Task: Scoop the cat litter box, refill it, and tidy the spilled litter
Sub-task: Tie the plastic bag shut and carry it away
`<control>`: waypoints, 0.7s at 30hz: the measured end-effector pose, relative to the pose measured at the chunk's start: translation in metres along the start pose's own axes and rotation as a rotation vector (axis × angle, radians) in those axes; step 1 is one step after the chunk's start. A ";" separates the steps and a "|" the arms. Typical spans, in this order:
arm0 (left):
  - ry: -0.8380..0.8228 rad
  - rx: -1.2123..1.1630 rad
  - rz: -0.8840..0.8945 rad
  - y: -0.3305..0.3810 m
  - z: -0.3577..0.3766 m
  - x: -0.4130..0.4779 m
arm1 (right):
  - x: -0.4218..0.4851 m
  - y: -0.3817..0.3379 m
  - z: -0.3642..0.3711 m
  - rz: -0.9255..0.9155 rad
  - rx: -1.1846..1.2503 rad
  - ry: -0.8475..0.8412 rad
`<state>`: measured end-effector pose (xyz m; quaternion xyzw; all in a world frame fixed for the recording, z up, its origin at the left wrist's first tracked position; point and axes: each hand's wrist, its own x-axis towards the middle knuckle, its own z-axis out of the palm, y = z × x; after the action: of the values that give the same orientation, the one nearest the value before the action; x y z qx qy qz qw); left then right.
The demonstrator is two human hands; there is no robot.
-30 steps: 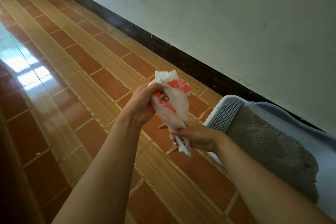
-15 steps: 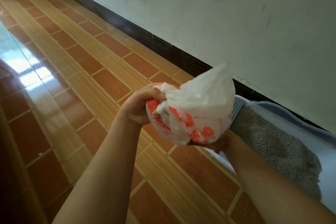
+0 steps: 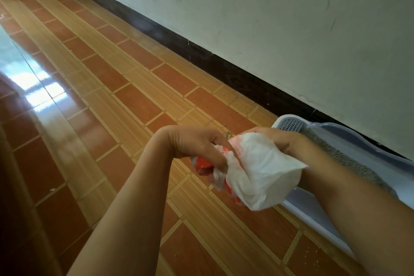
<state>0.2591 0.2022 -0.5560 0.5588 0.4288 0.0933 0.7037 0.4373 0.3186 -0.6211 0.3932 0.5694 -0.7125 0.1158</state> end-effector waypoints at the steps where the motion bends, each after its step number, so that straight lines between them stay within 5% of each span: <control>1: -0.001 0.067 -0.041 0.001 0.002 0.002 | 0.000 -0.006 0.001 -0.015 -0.066 -0.066; 6: -0.031 0.350 -0.223 0.011 0.011 0.015 | -0.002 -0.024 0.011 -0.147 -0.285 0.004; 10: 0.064 0.345 -0.215 -0.003 0.009 0.015 | 0.000 -0.025 0.013 -0.213 -0.198 0.048; 16: 0.602 0.106 -0.096 -0.028 -0.002 0.012 | 0.003 -0.014 0.007 -0.231 -0.072 0.217; 21: 0.774 0.204 -0.096 -0.030 -0.003 0.015 | 0.004 -0.015 0.010 -0.254 -0.115 0.277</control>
<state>0.2558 0.2032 -0.5896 0.5288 0.6947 0.2208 0.4348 0.4210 0.3158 -0.6128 0.4055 0.6647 -0.6266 -0.0322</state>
